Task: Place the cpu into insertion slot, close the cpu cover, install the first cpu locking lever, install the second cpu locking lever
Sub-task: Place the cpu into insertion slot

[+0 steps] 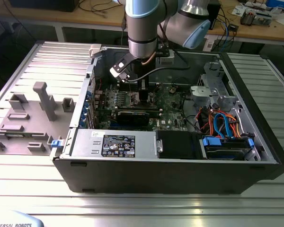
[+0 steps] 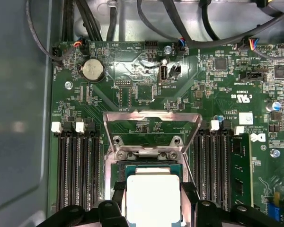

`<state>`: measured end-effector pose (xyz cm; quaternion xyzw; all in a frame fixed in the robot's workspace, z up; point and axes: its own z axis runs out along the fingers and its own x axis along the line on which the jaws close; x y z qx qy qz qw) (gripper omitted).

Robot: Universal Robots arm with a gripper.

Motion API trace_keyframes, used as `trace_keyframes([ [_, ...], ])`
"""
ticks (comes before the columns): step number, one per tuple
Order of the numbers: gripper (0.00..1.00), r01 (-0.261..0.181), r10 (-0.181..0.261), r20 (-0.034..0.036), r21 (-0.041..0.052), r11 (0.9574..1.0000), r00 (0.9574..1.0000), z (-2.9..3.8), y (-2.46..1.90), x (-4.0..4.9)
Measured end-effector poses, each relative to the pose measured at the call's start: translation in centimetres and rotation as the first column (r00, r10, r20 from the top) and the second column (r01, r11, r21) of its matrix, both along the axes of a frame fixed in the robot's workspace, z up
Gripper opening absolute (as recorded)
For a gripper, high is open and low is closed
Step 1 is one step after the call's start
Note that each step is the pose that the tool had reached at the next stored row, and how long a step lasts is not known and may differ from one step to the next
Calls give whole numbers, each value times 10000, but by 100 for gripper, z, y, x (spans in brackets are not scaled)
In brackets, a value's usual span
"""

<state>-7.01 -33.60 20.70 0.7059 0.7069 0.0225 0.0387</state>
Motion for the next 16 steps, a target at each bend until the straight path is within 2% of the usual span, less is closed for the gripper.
trace_keyframes([
  [7, 54, 2, -2, -43, 1, 10000, 10000, -37, 2, -3],
  [16, 54, 1, -1, -128, -1, 10000, 9999, -87, 37, -4],
])
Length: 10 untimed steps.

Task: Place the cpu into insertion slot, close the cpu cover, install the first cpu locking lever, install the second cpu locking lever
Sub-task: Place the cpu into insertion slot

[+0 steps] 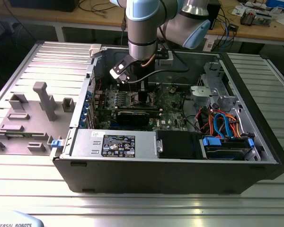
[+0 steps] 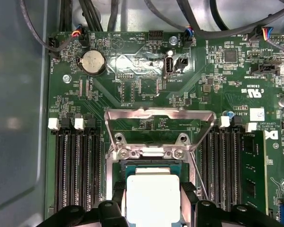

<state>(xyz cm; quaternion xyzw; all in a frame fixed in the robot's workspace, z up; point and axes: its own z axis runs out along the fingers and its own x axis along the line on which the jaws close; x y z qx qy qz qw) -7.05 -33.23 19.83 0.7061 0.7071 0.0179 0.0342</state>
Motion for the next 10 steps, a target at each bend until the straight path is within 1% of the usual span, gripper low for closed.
trace_keyframes([
  [3, 54, 0, 0, -14, 2, 10000, 10000, -1, 7, 2],
  [10, 54, 26, -26, -14, 1, 10000, 10000, -4, 8, 13],
])
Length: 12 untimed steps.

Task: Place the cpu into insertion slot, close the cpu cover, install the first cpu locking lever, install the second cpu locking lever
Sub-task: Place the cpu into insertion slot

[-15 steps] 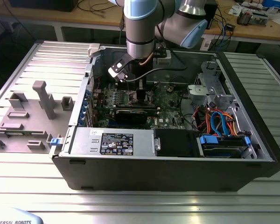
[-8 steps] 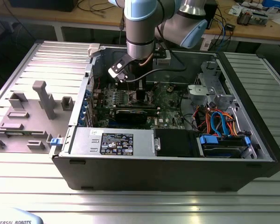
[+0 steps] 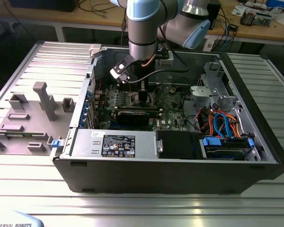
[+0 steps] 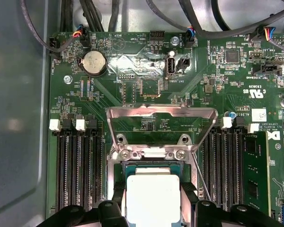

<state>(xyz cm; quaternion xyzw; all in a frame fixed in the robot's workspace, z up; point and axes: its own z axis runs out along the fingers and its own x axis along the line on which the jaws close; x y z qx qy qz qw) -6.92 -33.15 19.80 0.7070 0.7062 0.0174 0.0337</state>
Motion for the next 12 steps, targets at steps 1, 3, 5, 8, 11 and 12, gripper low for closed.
trace_keyframes([
  [1, 54, 1, -1, -1, -2, 10000, 10000, -4, 0, 0],
  [3, 54, 1, -1, -1, -3, 10000, 10000, -13, -1, 0],
  [5, 54, 2, -2, 0, -1, 10000, 10000, -15, 0, 0],
  [8, 54, 2, -2, 2, 1, 10000, 10000, -16, 0, 0],
  [11, 55, 1, -1, 12, 15, 10000, 10000, -22, 2, 2],
  [12, 55, 1, -1, 8, 11, 10000, 10000, -21, 2, 2],
])
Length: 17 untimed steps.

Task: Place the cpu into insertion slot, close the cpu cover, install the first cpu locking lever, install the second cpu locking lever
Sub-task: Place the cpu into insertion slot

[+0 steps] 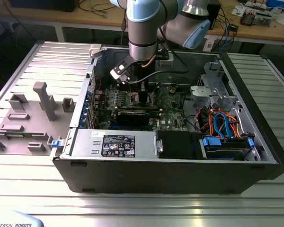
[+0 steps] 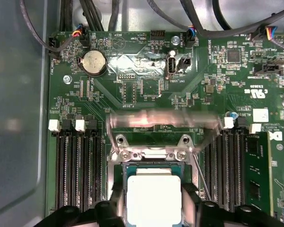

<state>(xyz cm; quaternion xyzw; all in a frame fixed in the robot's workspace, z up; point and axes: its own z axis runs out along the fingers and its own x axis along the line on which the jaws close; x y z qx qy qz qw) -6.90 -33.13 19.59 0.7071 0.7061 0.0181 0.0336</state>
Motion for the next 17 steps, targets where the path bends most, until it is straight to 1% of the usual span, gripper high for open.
trace_keyframes([
  [1, 62, 0, 0, -5, -8, 10000, 10000, 3, -1, -1],
  [4, 62, 0, 0, -8, -9, 10000, 10000, 6, -2, -2],
  [7, 62, 1, -1, -9, 3, 10000, 10000, 45, -2, -2],
  [10, 62, 0, 0, -33, 6, 10000, 10000, 116, -2, -1],
  [12, 60, 1, -1, -68, 9, 10000, 10000, 181, -2, -1],
  [14, 60, 3, -2, -125, 9, 10000, 9999, 256, -2, -1],
  [15, 54, 3, -2, -148, 8, 10000, 9999, 284, -2, -1],
  [16, 41, 4, -4, -186, 9, 10000, 9998, 319, -2, -1],
  [17, 41, 5, -5, -207, 8, 10000, 9998, 332, -2, 0],
])
